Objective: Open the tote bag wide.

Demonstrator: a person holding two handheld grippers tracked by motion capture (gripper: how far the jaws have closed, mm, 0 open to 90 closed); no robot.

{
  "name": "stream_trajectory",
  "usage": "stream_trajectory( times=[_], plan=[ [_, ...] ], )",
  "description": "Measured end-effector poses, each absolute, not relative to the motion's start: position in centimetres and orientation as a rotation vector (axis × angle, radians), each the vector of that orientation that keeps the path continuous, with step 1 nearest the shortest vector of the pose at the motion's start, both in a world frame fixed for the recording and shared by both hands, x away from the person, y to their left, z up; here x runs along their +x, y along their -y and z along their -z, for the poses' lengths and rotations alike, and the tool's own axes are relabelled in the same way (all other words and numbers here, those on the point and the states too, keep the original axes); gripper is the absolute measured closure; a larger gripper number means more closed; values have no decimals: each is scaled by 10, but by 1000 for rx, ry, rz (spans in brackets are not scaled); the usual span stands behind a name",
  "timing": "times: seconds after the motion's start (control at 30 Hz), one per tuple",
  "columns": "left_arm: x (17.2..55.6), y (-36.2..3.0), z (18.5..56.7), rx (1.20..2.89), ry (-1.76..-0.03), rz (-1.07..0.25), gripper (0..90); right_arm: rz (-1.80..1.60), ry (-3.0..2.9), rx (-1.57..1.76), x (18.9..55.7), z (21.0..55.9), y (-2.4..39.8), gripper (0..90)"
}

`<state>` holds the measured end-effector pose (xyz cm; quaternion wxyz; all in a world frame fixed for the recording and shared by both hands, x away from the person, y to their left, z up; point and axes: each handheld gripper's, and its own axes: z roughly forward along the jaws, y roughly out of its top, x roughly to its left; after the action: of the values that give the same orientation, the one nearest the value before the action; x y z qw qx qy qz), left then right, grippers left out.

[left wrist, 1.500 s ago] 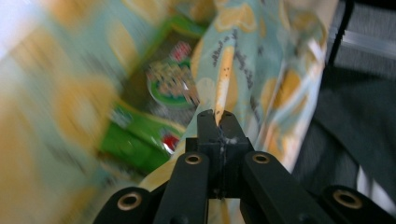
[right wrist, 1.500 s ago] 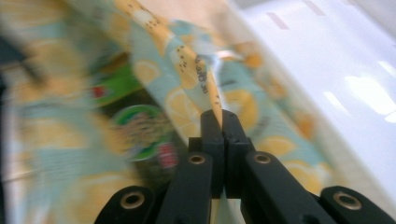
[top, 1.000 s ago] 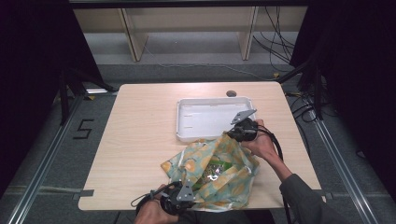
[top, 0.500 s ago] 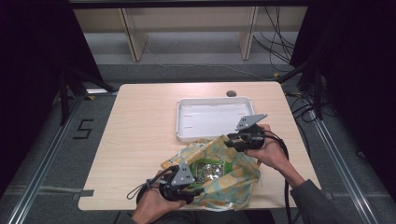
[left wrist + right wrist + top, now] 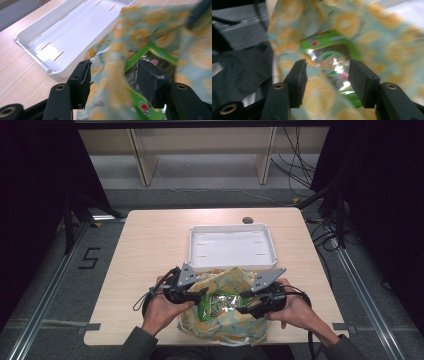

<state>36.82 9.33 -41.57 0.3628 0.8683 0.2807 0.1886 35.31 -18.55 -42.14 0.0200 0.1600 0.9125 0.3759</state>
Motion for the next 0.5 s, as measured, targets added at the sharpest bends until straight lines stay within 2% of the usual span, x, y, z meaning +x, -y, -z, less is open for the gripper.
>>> stream_trajectory(
  times=[0.1,0.13,0.17,0.2,0.23,0.27,0.3,0.37,0.43,0.5],
  plan=[
    [386,-93,423,2238,-747,-480,396,-1087,-2894,465,350,434,182,462],
    [390,-92,427,2241,-758,-415,405,-1043,-2936,467,349,441,180,465],
    [395,-90,430,2254,-752,-349,453,-1021,-2949,452,349,445,179,499],
    [399,-89,433,2259,-735,-321,453,-1021,-2949,452,349,445,179,499],
    [406,-87,438,2292,-693,-280,655,-965,-2992,401,348,451,178,630],
    [406,-87,438,2292,-693,-280,745,-965,-2992,401,348,451,178,630],
    [408,-86,441,2298,-707,-291,745,-952,-3003,364,348,453,178,697],
    [421,-86,448,2337,-730,-332,885,-887,-3069,298,345,460,178,860],
    [430,-90,454,2317,-792,-344,889,-839,-3097,259,341,464,178,900],
    [434,-93,458,2316,-813,-353,890,-814,-3125,230,337,466,177,900]
  ],
)
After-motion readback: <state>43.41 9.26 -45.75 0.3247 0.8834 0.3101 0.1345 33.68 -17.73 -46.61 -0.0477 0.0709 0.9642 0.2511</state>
